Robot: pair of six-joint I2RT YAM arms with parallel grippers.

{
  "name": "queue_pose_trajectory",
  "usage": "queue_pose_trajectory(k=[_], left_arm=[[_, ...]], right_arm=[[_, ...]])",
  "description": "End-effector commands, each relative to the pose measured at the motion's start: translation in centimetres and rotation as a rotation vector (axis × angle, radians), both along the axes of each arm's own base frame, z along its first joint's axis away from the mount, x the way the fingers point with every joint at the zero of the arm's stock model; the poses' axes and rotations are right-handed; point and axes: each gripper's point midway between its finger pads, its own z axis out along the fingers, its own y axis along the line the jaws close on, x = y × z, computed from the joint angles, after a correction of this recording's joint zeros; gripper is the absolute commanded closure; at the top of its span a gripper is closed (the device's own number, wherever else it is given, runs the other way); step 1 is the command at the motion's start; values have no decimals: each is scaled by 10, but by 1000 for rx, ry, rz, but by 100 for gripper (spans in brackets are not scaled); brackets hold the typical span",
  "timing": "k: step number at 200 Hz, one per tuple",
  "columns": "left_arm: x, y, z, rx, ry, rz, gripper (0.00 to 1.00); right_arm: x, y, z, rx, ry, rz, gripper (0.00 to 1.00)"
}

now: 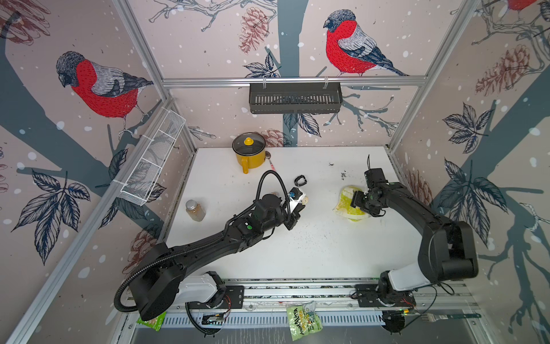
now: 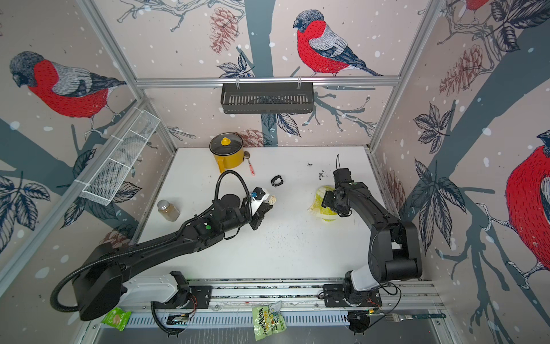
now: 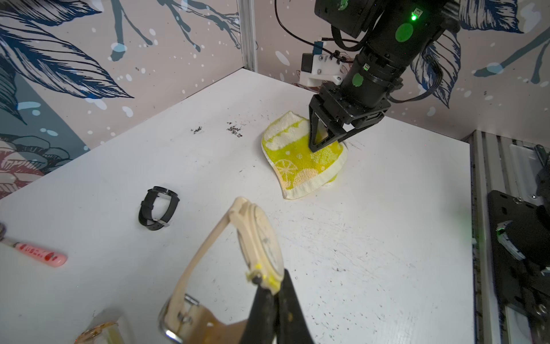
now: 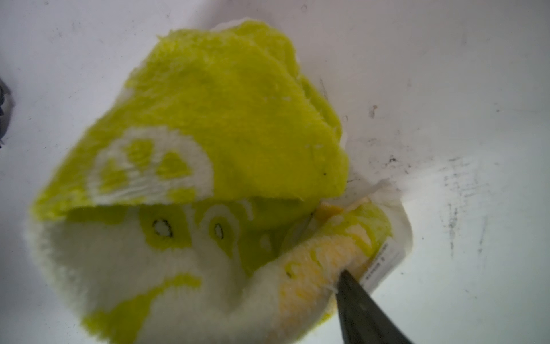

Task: Wipe the watch dial
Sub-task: Pick up the cleaning item at the center of the board.

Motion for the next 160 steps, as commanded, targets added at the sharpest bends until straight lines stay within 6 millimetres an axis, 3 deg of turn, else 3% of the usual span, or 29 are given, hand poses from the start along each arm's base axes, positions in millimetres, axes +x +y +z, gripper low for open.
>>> queue_pose_trajectory(k=[1,12,19,31,48,83,133,160], left_arm=[[11,2,26,-95,-58,46,100],[13,5,27,-104,-69,58,100],[15,7,29,-109,-76,70,100],[17,9,28,-108,-85,75,100],[26,14,24,-94,-94,105,100],[32,9,19,-71,-84,82,100],[35,-14,14,-46,-15,2,100],[38,-21,13,-16,4,-19,100]], right_arm=[[11,4,-6,2,-6,29,69],[15,14,-5,44,-17,66,92],[16,20,0,68,-33,84,96],[18,33,17,128,-92,122,97],[20,59,57,250,-214,200,98],[7,110,132,410,-382,377,98],[-15,161,193,494,-479,571,97],[-18,174,208,502,-485,653,96]])
